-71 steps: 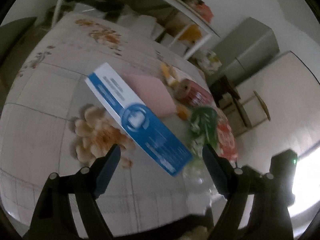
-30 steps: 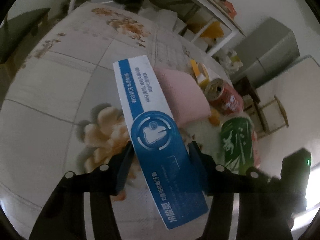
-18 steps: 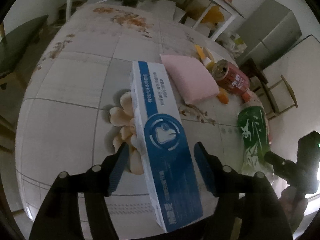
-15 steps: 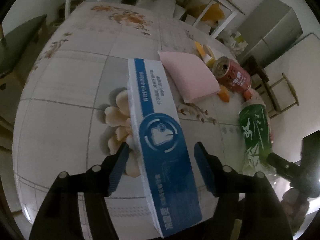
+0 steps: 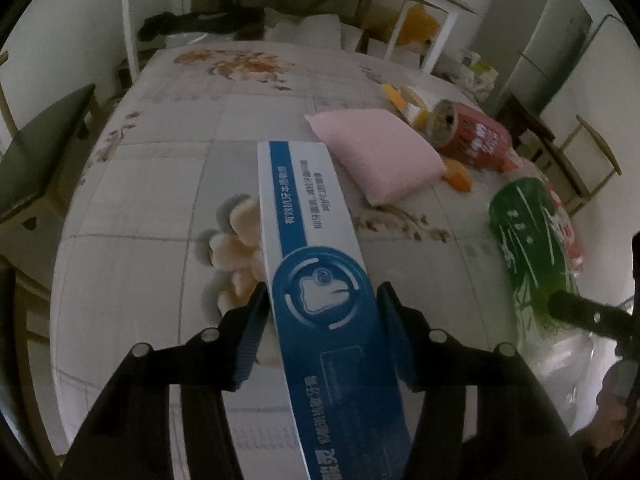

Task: Collect trash
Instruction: 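Grasp the blue-white box with the left tool while the right tool grasps the green bottle, then carry the blue-white box and green bottle toward the blue wastebasket with both tools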

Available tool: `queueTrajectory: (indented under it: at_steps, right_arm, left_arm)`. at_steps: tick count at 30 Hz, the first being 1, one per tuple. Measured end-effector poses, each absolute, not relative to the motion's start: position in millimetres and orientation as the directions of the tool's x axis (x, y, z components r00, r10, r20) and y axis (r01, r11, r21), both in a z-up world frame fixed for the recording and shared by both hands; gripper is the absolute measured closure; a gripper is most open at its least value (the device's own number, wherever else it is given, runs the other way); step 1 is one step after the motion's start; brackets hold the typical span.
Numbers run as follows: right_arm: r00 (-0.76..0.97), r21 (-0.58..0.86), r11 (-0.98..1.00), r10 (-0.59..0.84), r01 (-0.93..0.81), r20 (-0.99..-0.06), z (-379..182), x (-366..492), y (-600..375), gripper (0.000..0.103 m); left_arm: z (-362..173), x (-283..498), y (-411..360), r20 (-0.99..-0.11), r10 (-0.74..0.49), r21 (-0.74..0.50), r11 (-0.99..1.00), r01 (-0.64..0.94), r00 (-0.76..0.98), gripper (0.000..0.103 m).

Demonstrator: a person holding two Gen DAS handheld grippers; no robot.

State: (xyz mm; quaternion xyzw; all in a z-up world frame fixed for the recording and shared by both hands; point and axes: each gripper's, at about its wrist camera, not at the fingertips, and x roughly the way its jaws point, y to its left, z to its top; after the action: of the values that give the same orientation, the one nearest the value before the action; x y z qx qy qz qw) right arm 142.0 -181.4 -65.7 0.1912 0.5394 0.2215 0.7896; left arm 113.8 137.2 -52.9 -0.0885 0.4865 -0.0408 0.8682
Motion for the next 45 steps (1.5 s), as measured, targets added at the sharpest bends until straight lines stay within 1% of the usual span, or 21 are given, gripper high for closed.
queueTrajectory:
  at_steps: [3, 7, 9, 11, 19, 25, 30, 37, 45]
  right_arm:
    - [0.319, 0.52, 0.841, 0.539, -0.152, -0.779, -62, 135, -186, 0.042]
    - [0.319, 0.5, 0.852, 0.521, -0.151, -0.791, -61, 130, -189, 0.04]
    - [0.319, 0.481, 0.862, 0.506, -0.158, -0.802, -60, 129, -187, 0.037]
    - [0.318, 0.468, 0.869, 0.495, -0.162, -0.809, -61, 131, -180, 0.036]
    - [0.308, 0.455, 0.876, 0.482, -0.16, -0.82, -69, 134, -176, 0.036]
    - [0.312, 0.474, 0.869, 0.495, -0.146, -0.811, -71, 133, -183, 0.041]
    - [0.313, 0.5, 0.856, 0.514, -0.13, -0.799, -71, 131, -188, 0.047]
    - [0.315, 0.518, 0.847, 0.526, -0.119, -0.79, -72, 130, -193, 0.048]
    - [0.338, 0.543, 0.831, 0.548, -0.117, -0.765, -64, 124, -205, 0.048]
  left_arm:
    - [-53, 102, 130, -0.841, -0.169, -0.192, 0.981, 0.008, 0.513, 0.05]
    - [-52, 93, 119, -0.841, -0.151, -0.162, 0.986, 0.024, 0.52, 0.049]
    - [-52, 93, 116, -0.843, -0.136, -0.144, 0.989, 0.026, 0.521, 0.049]
    - [-57, 96, 113, -0.857, -0.126, -0.131, 0.991, 0.026, 0.499, 0.049]
    - [-59, 99, 106, -0.849, -0.103, -0.1, 0.994, 0.034, 0.518, 0.05]
    - [-59, 99, 105, -0.84, -0.09, -0.087, 0.996, 0.031, 0.535, 0.058]
    - [-57, 96, 105, -0.835, -0.095, -0.091, 0.995, 0.034, 0.542, 0.059]
    - [-49, 90, 103, -0.82, -0.064, -0.058, 0.998, 0.029, 0.569, 0.059]
    - [-36, 84, 99, -0.8, -0.062, -0.058, 0.998, 0.025, 0.597, 0.059]
